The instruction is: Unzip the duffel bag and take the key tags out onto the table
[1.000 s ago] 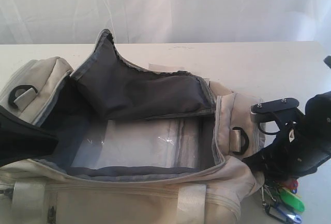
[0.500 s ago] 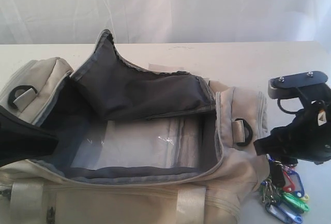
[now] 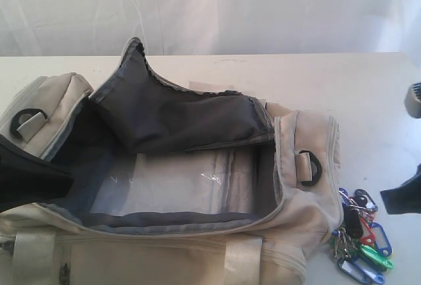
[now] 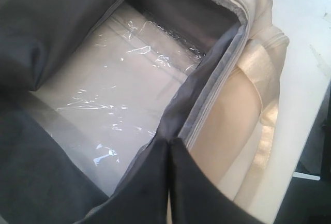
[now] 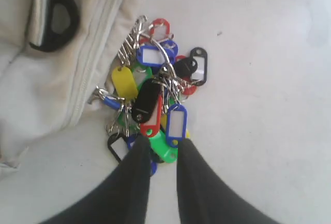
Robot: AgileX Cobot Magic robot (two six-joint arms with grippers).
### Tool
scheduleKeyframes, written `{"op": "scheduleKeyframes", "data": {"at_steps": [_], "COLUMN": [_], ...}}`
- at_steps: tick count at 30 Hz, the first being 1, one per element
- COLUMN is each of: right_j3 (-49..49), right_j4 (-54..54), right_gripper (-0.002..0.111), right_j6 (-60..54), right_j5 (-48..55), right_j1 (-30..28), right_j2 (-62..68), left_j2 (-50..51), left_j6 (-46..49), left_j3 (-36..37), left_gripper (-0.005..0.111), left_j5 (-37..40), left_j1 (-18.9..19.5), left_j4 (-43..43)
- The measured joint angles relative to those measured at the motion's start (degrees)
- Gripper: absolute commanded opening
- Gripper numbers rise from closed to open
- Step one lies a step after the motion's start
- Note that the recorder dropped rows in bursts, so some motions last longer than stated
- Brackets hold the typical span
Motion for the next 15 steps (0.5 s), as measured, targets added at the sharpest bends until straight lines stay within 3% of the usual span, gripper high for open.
{"op": "scheduleKeyframes", "data": {"at_steps": [4,15], "right_j3": [0.0,4.48], "right_j4": [0.0,0.11], "right_gripper": [0.0,0.0], "right_j6": [-1.6,-3.65], "right_j5": [0.08,-6.56], "right_j1": [0.0,0.0], "right_j2": [-7.24,-17.16], "left_j2": [0.0,0.0], "left_j6": [0.14,-4.25], "left_j3": [0.0,0.0], "left_gripper": [0.0,0.0], "left_j5": [0.0,0.11], "left_j1": [0.0,0.0], "left_j4": [1.66,3.56]}}
